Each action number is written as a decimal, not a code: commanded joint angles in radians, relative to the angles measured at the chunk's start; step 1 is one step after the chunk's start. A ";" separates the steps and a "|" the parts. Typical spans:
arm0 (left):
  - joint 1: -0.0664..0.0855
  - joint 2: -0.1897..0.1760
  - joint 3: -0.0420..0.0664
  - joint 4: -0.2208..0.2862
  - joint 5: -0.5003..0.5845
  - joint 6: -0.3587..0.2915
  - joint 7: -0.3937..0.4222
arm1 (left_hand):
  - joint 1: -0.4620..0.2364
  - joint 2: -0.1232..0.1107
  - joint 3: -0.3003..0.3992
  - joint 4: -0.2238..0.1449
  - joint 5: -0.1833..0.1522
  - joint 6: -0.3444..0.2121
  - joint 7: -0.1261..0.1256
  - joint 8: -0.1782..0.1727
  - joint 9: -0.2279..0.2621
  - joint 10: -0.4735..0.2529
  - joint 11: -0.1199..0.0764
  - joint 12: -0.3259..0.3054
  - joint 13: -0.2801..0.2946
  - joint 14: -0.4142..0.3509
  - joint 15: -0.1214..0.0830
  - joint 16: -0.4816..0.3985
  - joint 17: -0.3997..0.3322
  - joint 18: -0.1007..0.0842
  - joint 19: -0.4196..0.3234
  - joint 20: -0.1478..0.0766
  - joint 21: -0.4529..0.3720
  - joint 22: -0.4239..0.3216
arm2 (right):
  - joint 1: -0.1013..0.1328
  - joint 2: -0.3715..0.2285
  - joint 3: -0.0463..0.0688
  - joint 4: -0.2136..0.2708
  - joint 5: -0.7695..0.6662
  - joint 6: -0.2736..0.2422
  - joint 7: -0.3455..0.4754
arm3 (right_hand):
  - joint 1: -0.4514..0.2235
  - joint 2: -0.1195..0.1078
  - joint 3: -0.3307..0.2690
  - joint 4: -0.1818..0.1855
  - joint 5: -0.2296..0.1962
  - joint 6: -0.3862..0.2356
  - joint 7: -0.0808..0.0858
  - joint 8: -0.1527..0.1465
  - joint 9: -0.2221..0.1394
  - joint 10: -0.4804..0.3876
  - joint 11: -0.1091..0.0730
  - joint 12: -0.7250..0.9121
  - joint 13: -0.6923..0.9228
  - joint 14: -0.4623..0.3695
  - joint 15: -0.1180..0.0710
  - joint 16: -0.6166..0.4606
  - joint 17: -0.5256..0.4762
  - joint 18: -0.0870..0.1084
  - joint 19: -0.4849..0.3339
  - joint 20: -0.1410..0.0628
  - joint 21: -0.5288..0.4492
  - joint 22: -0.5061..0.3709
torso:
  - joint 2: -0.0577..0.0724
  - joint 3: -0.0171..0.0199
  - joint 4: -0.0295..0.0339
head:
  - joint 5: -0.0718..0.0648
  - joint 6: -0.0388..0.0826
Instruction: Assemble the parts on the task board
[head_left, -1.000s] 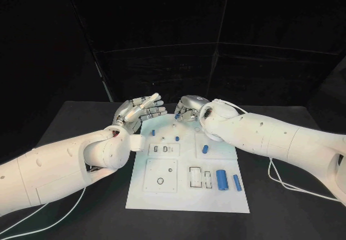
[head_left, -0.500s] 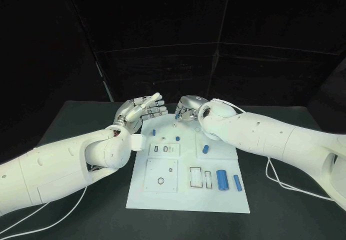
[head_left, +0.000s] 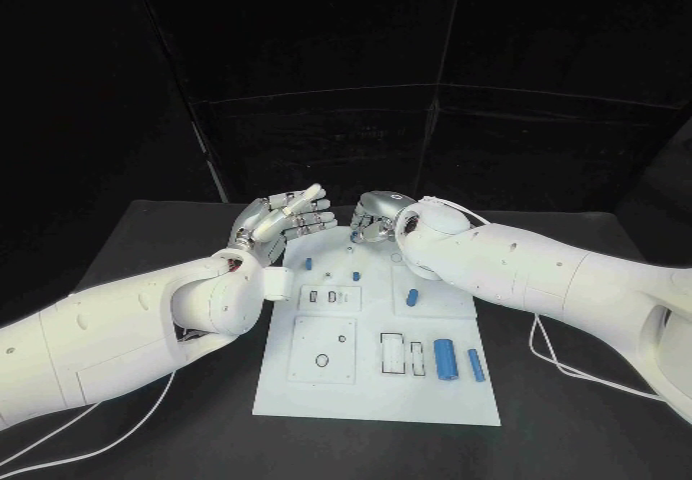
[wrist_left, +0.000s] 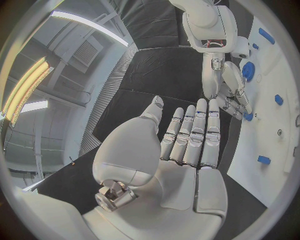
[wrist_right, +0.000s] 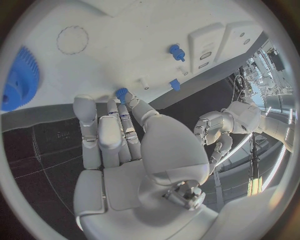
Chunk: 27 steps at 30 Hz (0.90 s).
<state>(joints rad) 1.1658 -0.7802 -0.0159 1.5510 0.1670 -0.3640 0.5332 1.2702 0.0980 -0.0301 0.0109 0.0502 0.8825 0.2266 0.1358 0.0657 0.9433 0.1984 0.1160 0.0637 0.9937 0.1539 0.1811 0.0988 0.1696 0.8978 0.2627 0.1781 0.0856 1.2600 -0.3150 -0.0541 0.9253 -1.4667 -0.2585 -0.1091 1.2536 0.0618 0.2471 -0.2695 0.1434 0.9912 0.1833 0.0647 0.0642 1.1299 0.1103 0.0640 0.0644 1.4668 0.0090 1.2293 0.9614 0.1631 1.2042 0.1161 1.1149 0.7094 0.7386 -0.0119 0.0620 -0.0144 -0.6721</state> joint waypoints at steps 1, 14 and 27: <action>0.002 0.001 0.001 0.001 -0.002 0.011 0.004 | 0.004 -0.001 0.001 -0.007 -0.002 -0.006 0.022 -0.005 -0.001 -0.004 0.001 -0.003 -0.001 0.006 0.003 -0.007 -0.001 0.012 0.008 0.001 -0.004 -0.001 | 0.002 -0.001 0.001 0.005 -0.010 0.009 0.001 | -0.010 -0.015 0.001 0.004 -0.022 -0.039 -0.001 -0.005 -0.002 -0.022 0.002 -0.001 0.000 0.007 0.010 0.005 -0.004 -0.007 -0.011 0.003 0.005 -0.004 | 0.000 0.0001 -0.0008 | 0.001 -0.001; 0.003 -0.008 0.001 0.004 -0.002 0.014 0.002 | 0.005 -0.001 0.001 -0.008 -0.002 -0.007 0.022 -0.007 -0.001 -0.005 0.002 -0.005 -0.001 0.006 0.003 -0.008 -0.002 0.012 0.009 0.002 -0.006 -0.002 | 0.002 -0.135 0.001 0.155 0.033 -0.158 -0.014 | -0.001 -0.040 -0.032 0.037 -0.056 -0.107 0.008 0.012 0.008 -0.008 0.003 0.054 0.013 0.006 0.012 0.012 -0.002 -0.005 -0.020 0.007 0.000 -0.019 | -0.004 0.0029 -0.0115 | -0.005 0.011; 0.002 -0.015 0.001 0.001 -0.002 0.032 -0.005 | 0.005 -0.001 0.001 -0.008 -0.002 -0.007 0.022 -0.007 -0.001 -0.005 0.002 -0.005 -0.001 0.006 0.003 -0.008 -0.002 0.012 0.009 0.002 -0.006 -0.003 | 0.003 -0.352 0.030 0.334 0.113 -0.036 -0.120 | 0.011 -0.101 -0.166 0.152 -0.020 -0.101 -0.032 0.024 0.006 0.161 -0.064 0.613 0.499 0.045 -0.023 0.158 0.226 -0.030 0.065 -0.041 0.108 0.149 | -0.012 0.0107 -0.0362 | -0.006 0.019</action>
<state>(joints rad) 1.1665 -0.7970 -0.0160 1.5521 0.1672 -0.3568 0.5291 1.2702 0.0980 -0.0274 0.0081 0.0502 0.8825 0.2266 0.1358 0.0659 0.9433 0.1984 0.1160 0.0639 0.9937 0.1539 0.1771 0.0980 0.1693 0.9013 0.2662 0.1781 0.0846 1.2610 -0.6647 -0.0253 1.2558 -1.3835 -0.3540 -0.1742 1.2564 -0.0375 0.0884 -0.1253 0.1231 0.8956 0.1507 0.0898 0.0706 1.2983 0.0498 0.6299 0.5168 1.4669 -0.0204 1.3810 1.1782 0.1470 1.2658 0.0766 1.2191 0.8519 0.7284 -0.0029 0.0324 -0.0181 -0.6546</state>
